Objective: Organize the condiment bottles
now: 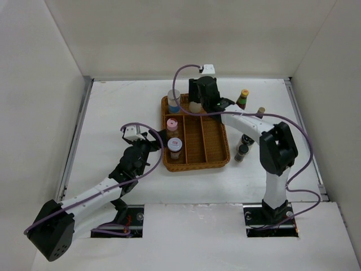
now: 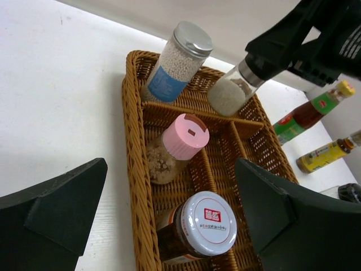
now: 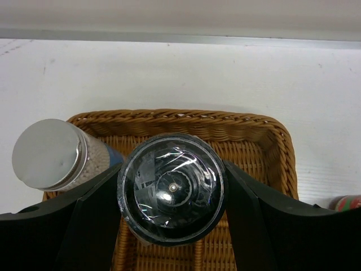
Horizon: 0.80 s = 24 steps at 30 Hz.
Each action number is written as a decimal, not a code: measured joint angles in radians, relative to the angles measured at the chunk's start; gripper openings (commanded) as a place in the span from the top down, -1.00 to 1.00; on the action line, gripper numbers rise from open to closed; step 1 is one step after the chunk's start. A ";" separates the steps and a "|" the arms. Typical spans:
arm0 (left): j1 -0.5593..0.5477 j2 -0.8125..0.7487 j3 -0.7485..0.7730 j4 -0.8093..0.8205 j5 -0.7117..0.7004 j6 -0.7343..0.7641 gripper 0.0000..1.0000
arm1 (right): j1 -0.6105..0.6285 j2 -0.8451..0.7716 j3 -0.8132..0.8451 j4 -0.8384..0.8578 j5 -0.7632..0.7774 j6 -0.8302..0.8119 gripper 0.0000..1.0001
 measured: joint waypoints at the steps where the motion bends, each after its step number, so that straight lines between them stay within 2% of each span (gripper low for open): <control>1: 0.000 0.009 0.000 0.001 0.000 0.000 -0.99 | -0.001 0.003 0.003 0.002 -0.002 0.000 -0.07; 6: 0.000 0.032 0.000 0.003 0.000 0.000 -0.99 | -0.001 0.014 0.013 0.013 -0.002 0.001 -0.08; 13: 0.000 0.034 0.000 0.014 0.000 0.000 -0.99 | 0.001 0.077 0.040 0.021 -0.006 0.012 -0.27; 17: 0.000 0.034 0.000 0.018 0.000 0.000 -0.99 | 0.006 0.137 0.040 0.014 -0.006 0.029 -0.42; 21: 0.000 0.034 0.000 0.018 0.000 0.000 -0.99 | 0.009 0.144 0.041 0.038 -0.005 0.043 -0.78; 24: 0.000 0.034 0.000 0.019 0.000 0.000 -0.99 | 0.010 0.137 0.033 0.038 -0.007 0.054 -0.90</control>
